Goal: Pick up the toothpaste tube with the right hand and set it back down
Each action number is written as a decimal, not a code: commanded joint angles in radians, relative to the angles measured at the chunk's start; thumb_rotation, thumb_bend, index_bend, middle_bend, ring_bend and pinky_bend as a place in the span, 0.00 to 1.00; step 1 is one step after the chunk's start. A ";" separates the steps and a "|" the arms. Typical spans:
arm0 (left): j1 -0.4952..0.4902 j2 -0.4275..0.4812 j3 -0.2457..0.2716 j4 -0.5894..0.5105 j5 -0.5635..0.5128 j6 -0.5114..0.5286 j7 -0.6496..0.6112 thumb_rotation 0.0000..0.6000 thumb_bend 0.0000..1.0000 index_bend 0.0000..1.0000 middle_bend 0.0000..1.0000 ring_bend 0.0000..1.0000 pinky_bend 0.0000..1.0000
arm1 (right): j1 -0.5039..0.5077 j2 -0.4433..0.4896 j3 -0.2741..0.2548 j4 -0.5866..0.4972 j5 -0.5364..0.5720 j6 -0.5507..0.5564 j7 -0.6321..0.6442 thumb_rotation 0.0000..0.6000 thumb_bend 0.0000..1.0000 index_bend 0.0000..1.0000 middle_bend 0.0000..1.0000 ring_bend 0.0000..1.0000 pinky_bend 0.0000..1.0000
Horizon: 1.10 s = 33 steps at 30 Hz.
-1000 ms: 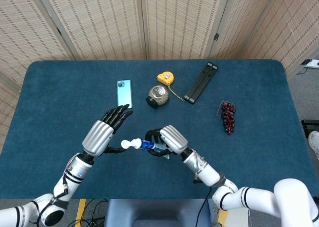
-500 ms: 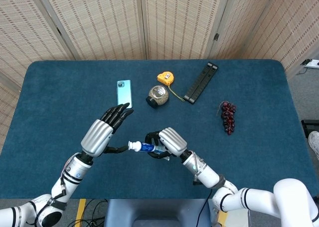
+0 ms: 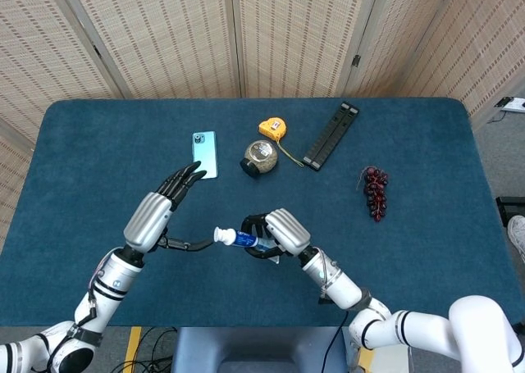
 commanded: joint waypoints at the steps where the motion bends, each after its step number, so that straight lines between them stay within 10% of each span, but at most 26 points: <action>1: 0.000 0.028 0.005 -0.008 0.024 -0.024 -0.129 0.00 0.01 0.04 0.02 0.02 0.14 | 0.010 -0.007 0.011 -0.009 -0.002 -0.001 -0.005 1.00 0.57 0.70 0.67 0.61 0.65; 33: -0.075 -0.065 0.050 0.076 0.085 -0.055 0.043 0.00 0.00 0.00 0.02 0.01 0.14 | 0.066 -0.080 0.090 -0.093 0.082 -0.048 -0.076 1.00 0.60 0.71 0.68 0.61 0.65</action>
